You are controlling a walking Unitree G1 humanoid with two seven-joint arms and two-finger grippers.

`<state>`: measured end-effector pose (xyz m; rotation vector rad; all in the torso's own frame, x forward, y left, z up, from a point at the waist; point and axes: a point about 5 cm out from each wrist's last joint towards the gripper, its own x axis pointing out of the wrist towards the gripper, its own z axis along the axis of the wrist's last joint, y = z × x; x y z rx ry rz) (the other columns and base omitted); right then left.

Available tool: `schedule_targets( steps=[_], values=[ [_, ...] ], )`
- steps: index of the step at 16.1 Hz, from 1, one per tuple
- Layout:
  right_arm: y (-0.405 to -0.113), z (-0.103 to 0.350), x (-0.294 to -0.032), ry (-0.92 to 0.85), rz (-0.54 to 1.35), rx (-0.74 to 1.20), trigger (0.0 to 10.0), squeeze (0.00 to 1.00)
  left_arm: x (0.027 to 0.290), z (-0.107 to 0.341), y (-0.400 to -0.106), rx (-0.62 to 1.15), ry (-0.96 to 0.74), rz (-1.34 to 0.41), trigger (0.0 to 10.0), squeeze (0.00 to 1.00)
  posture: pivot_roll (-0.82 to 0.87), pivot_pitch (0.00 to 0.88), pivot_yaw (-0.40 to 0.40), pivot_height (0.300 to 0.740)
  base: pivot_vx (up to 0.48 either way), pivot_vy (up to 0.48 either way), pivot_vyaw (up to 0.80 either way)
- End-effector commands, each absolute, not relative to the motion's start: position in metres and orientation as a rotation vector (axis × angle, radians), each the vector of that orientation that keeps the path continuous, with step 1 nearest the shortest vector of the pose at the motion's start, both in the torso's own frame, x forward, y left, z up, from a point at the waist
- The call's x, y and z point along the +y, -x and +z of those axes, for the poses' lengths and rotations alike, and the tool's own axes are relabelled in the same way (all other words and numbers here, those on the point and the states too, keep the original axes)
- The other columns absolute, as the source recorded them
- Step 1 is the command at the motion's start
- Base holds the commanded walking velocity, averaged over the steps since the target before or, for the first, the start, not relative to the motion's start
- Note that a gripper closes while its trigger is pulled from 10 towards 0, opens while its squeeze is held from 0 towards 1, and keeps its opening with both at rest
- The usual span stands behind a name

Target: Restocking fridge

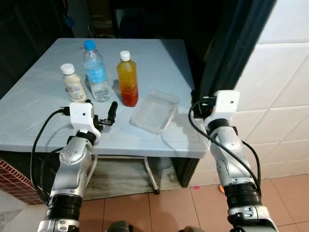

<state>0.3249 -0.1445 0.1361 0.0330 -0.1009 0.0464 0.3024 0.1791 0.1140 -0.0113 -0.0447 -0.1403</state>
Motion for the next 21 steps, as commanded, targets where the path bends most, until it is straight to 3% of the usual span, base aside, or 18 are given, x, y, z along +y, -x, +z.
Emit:
schedule_targets(
  steps=[1,8,16,21],
  values=[
    [-0.327,0.139,-0.142,-0.05,0.048,-0.103,10.0,0.0,0.183,0.117,-0.301,-0.051,0.007,-0.131,10.0,0.0,0.04,0.0,0.02,0.74,0.0,0.0,0.0],
    [-0.324,0.128,-0.147,0.027,0.012,-0.091,10.0,0.0,0.177,0.121,-0.292,-0.03,0.024,-0.163,10.0,0.0,0.06,0.051,0.014,0.74,0.0,0.48,0.0],
    [-0.309,0.125,-0.164,0.088,-0.077,-0.089,10.0,0.0,0.176,0.117,-0.286,-0.018,0.031,-0.166,10.0,0.0,0.05,0.063,0.001,0.74,0.0,0.0,-0.21],
    [-0.313,0.123,-0.162,-0.076,-0.053,-0.052,10.0,0.0,0.175,0.118,-0.285,-0.027,0.01,-0.17,10.0,0.0,0.06,0.075,0.016,0.74,0.0,0.0,0.0]
  ],
)
